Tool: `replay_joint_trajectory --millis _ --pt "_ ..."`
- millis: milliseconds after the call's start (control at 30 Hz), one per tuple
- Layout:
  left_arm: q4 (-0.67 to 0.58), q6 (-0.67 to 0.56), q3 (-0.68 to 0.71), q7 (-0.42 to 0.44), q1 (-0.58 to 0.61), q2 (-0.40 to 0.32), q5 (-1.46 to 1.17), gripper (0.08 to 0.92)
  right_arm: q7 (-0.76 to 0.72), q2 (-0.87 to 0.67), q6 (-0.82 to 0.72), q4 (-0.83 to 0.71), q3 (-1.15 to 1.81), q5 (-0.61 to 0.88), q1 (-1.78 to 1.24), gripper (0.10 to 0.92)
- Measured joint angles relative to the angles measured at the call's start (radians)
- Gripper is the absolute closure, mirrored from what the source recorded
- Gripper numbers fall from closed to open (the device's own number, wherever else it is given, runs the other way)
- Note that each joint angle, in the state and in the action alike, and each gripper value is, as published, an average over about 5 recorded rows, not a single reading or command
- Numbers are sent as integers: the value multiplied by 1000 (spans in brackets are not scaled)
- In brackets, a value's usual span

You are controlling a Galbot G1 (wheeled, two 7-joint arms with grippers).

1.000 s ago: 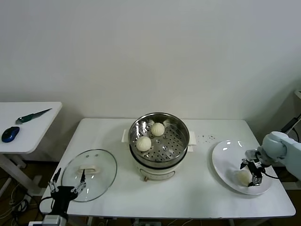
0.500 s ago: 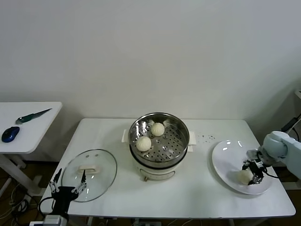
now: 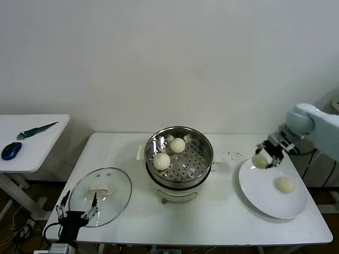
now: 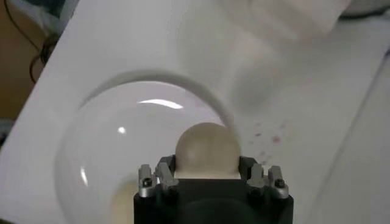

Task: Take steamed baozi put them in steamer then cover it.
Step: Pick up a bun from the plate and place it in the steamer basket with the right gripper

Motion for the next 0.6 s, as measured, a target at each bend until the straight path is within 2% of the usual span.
replay_joint_trajectory --millis 267,600 --pt "2 -2 2 -1 8 -1 1 177 -12 158 130 114 -33 -53 130 357" --pt "6 -7 -4 -2 14 0 -8 177 -18 358 210 168 7 -173 74 354"
